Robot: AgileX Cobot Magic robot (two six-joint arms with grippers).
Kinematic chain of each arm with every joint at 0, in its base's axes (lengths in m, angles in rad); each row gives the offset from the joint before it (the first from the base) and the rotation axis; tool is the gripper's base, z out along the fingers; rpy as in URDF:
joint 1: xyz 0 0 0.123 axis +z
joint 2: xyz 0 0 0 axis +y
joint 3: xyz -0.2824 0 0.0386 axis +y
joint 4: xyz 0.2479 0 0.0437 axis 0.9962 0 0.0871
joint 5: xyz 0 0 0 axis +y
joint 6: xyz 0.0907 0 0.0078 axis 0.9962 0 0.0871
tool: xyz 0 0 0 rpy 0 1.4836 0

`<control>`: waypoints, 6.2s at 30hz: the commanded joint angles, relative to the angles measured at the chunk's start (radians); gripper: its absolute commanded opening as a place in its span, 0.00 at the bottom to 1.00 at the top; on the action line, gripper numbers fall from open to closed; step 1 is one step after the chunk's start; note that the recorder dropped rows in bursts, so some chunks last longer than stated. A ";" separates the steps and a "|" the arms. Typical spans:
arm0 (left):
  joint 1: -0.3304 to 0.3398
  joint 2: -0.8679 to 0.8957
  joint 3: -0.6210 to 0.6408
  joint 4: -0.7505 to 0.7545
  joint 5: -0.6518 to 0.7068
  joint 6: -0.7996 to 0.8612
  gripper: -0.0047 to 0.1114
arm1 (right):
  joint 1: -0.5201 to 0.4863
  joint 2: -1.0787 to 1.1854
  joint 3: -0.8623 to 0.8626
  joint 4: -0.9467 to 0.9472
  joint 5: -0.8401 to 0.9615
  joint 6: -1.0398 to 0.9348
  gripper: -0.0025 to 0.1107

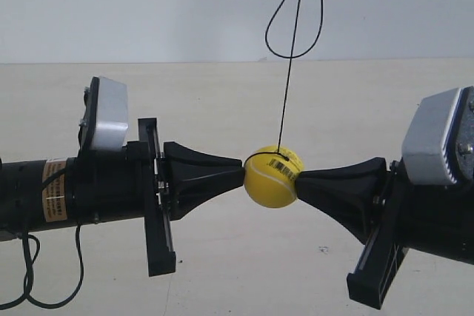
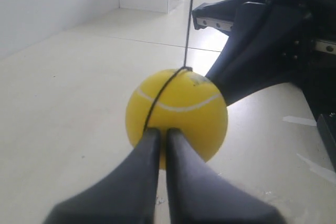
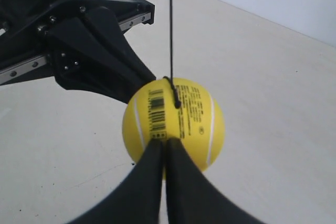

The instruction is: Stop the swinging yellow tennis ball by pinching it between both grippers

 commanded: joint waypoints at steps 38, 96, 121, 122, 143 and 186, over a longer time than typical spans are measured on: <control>-0.009 0.038 -0.003 -0.087 -0.085 0.042 0.08 | 0.001 0.000 0.005 0.163 -0.014 -0.111 0.02; -0.007 0.035 -0.003 -0.058 -0.016 0.041 0.08 | 0.001 0.000 0.005 0.215 0.114 -0.149 0.02; -0.007 0.035 -0.003 -0.054 -0.016 0.034 0.08 | 0.001 0.000 0.005 0.215 0.118 -0.149 0.02; -0.007 0.035 -0.003 -0.054 -0.016 0.034 0.08 | 0.001 0.000 0.005 0.215 0.118 -0.149 0.02; -0.007 -0.063 0.000 0.008 0.073 -0.062 0.08 | 0.001 -0.313 0.008 0.215 0.413 -0.027 0.02; -0.007 -1.061 0.320 -0.146 0.329 -0.321 0.08 | 0.001 -0.977 0.166 0.215 0.580 0.141 0.02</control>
